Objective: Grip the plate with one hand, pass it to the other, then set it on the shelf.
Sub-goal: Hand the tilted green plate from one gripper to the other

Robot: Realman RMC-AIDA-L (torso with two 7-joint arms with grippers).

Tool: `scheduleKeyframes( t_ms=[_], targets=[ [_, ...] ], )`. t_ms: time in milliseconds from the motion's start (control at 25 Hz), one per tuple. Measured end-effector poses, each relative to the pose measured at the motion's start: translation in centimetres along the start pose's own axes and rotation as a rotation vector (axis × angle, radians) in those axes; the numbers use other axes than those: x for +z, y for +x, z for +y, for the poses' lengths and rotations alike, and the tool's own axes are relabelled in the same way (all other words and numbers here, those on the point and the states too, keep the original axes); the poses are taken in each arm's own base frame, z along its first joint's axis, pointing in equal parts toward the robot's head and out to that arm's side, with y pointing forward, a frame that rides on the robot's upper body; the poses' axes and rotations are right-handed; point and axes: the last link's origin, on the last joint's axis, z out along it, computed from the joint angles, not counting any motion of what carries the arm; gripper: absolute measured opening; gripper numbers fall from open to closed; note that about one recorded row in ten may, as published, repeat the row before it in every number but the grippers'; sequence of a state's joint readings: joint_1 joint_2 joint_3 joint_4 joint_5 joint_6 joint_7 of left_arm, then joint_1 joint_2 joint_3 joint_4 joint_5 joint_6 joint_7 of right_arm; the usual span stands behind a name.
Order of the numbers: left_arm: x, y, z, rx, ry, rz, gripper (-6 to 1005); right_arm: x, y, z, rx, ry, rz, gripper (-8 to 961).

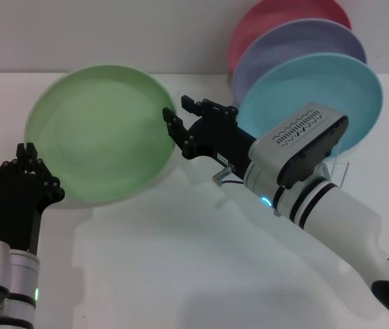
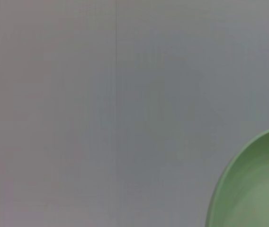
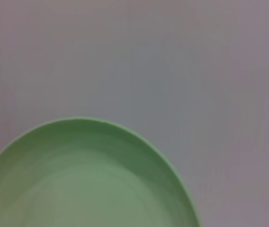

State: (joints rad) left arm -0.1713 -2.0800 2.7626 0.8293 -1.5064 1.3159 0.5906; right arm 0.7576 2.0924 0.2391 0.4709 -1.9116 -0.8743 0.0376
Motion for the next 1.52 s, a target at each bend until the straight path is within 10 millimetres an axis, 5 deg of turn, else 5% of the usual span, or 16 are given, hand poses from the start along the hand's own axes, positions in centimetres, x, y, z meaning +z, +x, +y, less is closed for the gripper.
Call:
scheduleKeyframes(
  t_ms=[240, 1520],
  targets=[
    [0.04, 0.07, 0.17, -0.002, -0.007, 0.002, 31, 0.20, -0.01, 0.03, -0.002, -0.003, 0.010, 358],
    [-0.18, -0.08, 0.14, 0.006, -0.011, 0.000, 31, 0.28, 0.30, 0.16, 0.011, -0.002, 0.037, 227]
  ],
)
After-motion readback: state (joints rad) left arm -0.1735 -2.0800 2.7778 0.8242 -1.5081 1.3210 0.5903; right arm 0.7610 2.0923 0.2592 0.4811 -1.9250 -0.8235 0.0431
